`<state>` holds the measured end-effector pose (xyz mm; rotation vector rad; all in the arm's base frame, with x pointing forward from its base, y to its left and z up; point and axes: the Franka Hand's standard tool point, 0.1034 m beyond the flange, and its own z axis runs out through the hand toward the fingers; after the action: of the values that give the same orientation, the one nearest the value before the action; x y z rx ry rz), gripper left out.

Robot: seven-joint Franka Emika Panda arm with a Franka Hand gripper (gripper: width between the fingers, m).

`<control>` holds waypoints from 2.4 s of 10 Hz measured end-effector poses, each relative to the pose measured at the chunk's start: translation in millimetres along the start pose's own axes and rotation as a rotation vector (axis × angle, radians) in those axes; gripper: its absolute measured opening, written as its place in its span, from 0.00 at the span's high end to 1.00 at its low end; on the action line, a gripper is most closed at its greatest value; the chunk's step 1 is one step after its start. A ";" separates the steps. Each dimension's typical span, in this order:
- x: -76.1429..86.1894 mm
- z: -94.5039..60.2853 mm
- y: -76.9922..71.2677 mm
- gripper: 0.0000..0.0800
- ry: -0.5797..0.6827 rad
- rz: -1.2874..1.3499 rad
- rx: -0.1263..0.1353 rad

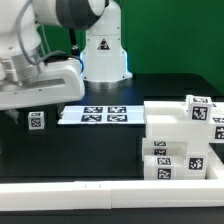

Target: Assemble chair

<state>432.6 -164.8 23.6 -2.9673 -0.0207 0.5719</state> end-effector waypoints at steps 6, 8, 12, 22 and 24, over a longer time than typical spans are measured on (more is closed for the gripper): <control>-6.2 5.7 -3.7 0.19 -0.340 0.054 0.036; -15.5 13.3 4.6 0.19 -0.420 0.044 0.009; -23.9 20.8 5.0 0.19 -0.456 0.055 -0.050; -45.6 30.1 -0.9 0.65 -0.590 0.103 -0.053; -45.8 30.2 -2.4 0.65 -0.593 0.105 -0.056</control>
Offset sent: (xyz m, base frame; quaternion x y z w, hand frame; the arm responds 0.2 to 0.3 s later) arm -0.0164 0.0207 -0.0009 -0.0138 -0.1330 0.1248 0.9831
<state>378.9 -160.6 13.0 -2.7407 0.0666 1.4578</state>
